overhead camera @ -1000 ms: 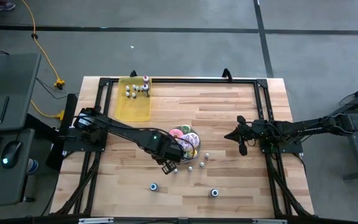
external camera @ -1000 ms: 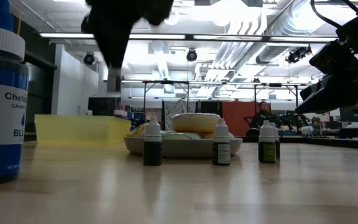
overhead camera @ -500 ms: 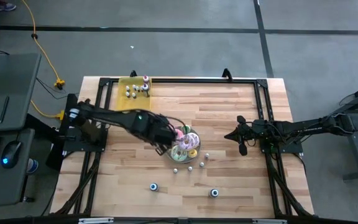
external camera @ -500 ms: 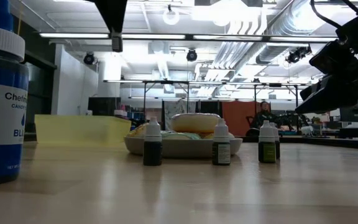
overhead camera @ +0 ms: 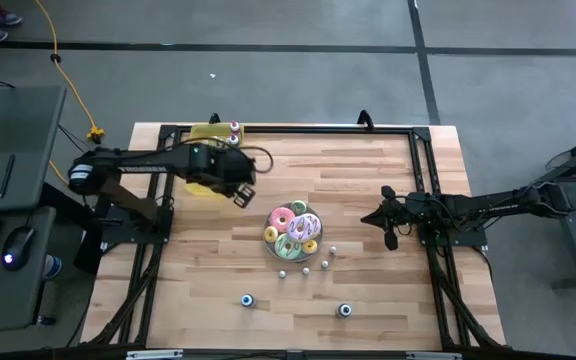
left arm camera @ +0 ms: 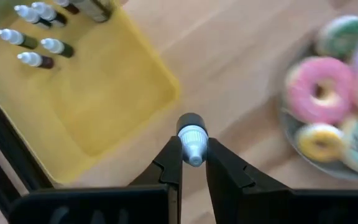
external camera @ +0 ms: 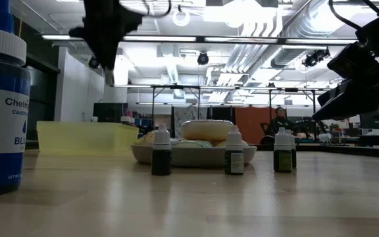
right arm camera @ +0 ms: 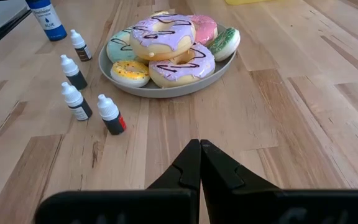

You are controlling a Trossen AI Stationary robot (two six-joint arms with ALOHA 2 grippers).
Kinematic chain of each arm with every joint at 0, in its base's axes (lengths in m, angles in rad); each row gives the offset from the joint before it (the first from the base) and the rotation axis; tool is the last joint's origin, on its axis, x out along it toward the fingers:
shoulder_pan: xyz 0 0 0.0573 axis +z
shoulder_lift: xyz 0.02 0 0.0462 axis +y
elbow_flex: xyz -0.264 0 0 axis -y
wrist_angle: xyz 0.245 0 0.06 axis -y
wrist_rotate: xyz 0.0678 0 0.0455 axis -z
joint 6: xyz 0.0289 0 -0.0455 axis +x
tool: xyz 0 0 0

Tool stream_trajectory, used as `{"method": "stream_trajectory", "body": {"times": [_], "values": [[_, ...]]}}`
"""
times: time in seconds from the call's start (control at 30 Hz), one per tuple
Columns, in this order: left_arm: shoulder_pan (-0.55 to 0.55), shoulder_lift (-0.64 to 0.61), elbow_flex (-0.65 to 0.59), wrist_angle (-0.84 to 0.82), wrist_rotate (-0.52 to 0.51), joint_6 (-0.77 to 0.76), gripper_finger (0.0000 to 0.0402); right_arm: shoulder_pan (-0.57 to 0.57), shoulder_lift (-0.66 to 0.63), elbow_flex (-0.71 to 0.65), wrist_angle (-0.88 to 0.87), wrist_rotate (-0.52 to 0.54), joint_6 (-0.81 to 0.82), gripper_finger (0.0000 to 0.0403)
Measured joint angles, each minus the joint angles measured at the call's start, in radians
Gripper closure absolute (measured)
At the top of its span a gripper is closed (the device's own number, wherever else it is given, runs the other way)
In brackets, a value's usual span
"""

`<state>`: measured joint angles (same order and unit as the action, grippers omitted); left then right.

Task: Pick & Place food coloring
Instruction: Put the small food coloring bottle into the yellow bin

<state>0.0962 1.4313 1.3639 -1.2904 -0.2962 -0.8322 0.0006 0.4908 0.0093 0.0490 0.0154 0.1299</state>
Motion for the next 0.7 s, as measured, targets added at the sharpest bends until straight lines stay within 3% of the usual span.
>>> {"method": "stream_trajectory", "body": {"times": [0.17, 0.4, 0.7], "values": [[0.14, -0.031, -0.149, 0.099, 0.033, 0.128, 0.0365, 0.0, 0.0, 0.0, -0.001, 0.0, 0.0, 0.0402], [0.297, -0.022, -0.294, 0.315, 0.138, 0.461, 0.0365, 0.0, 0.0, 0.0, -0.001, 0.0, 0.0, 0.0402], [0.461, 0.029, -0.326, 0.408, 0.155, 0.765, 0.0365, 0.0, 0.0, 0.0, -0.001, 0.0, 0.0, 0.0402]]}}
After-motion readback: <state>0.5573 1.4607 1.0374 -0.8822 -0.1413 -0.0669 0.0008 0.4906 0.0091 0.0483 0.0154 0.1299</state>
